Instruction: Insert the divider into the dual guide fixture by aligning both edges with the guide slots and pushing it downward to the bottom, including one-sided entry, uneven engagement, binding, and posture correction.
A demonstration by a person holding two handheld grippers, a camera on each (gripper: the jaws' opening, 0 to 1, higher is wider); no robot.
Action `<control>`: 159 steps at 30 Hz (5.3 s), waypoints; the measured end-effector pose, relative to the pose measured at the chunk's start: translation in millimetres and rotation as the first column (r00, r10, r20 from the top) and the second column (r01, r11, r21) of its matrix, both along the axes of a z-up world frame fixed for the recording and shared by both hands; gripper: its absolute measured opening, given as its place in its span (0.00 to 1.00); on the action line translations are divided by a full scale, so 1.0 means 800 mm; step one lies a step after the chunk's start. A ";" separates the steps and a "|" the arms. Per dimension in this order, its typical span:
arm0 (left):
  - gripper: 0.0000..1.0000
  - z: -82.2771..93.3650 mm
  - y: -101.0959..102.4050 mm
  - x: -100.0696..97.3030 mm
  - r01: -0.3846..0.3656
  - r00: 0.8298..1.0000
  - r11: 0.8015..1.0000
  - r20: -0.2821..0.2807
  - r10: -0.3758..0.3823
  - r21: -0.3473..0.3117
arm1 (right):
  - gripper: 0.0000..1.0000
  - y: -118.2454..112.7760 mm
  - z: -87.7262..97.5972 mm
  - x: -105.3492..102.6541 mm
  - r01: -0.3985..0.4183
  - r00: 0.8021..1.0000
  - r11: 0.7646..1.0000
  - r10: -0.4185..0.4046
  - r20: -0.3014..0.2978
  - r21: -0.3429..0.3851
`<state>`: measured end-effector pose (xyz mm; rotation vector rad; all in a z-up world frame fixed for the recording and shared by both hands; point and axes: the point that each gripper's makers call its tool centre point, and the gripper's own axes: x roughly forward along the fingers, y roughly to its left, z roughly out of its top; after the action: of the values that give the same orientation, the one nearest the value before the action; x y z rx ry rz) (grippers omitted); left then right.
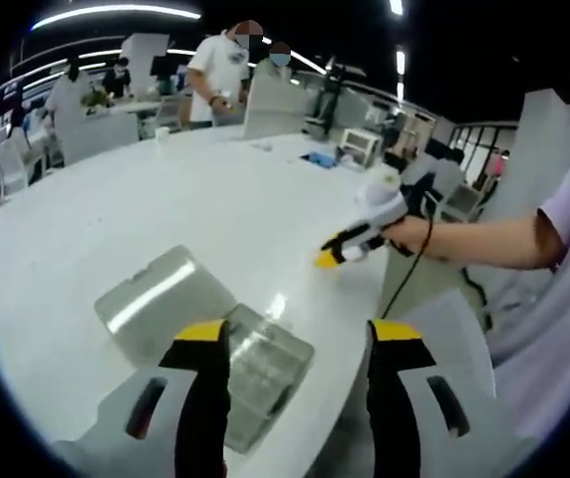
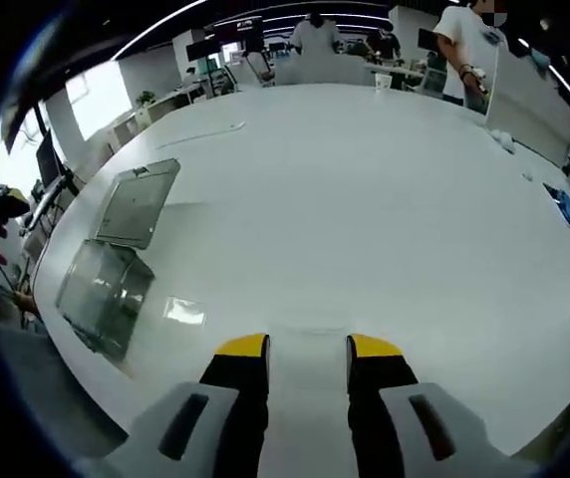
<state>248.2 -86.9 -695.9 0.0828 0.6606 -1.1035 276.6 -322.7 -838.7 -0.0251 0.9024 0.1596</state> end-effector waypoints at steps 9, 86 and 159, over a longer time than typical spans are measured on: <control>0.51 -0.002 -0.007 0.003 0.001 1.000 1.000 -0.016 -0.001 -0.012 | 0.26 0.011 0.015 -0.004 -0.019 0.999 1.000 0.019 0.049 0.001; 0.08 -0.008 0.043 0.022 -0.348 0.883 0.903 -0.410 0.227 -0.251 | 0.26 0.335 0.168 -0.023 -0.622 0.720 0.783 0.559 0.411 0.024; 0.00 -0.021 0.008 -0.058 0.373 0.928 0.927 -0.008 -0.373 0.037 | 0.02 0.318 0.162 -0.098 -0.974 0.214 0.199 0.965 0.153 0.104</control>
<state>201.5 -80.8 -712.5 0.2498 0.6828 -1.4577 198.4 -68.4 -709.4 -0.4628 0.6758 1.4939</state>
